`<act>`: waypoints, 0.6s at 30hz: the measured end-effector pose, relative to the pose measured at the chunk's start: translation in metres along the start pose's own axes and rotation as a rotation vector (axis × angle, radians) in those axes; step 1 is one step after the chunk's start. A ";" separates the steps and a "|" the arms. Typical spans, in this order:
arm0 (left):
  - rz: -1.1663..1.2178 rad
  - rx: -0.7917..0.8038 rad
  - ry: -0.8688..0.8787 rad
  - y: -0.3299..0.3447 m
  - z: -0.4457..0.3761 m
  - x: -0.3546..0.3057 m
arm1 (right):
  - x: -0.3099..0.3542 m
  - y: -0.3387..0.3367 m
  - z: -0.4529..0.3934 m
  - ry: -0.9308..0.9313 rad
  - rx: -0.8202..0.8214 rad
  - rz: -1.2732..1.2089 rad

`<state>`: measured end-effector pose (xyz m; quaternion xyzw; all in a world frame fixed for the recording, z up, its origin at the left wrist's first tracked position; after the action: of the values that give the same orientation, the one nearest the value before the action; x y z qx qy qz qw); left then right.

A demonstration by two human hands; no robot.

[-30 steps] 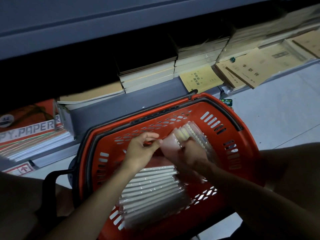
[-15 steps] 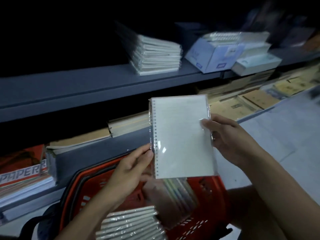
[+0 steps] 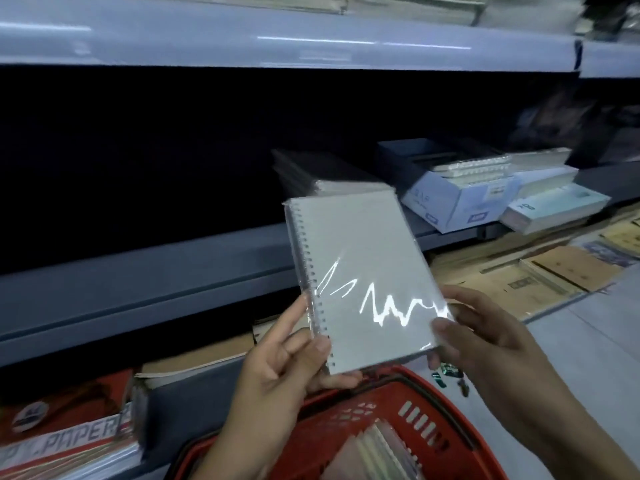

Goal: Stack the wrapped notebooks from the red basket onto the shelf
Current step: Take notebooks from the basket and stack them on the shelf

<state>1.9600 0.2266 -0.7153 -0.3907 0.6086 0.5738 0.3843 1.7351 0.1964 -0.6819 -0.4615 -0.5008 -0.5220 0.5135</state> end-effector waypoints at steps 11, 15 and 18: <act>-0.296 -0.212 0.262 0.021 -0.105 -0.090 | 0.052 0.019 -0.110 -0.220 -0.097 -0.299; -0.580 -0.411 0.381 0.013 -0.166 -0.124 | 0.069 0.029 -0.177 -0.241 -0.136 -0.233; -0.709 -0.504 0.323 0.008 -0.187 -0.123 | 0.076 0.027 -0.210 -0.276 -0.186 -0.049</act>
<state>1.9983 0.0448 -0.5912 -0.7403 0.3311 0.4689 0.3500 1.7652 -0.0174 -0.6205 -0.5621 -0.5272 -0.5099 0.3822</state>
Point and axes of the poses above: each hand's wrist, its own z-axis away from the middle knuckle, its own y-axis out of the palm, x = y × z, the point moved 8 cm from there along -z, towards the middle knuckle, and after that the axes turned 1 degree about -z, right-handed, at the moved point
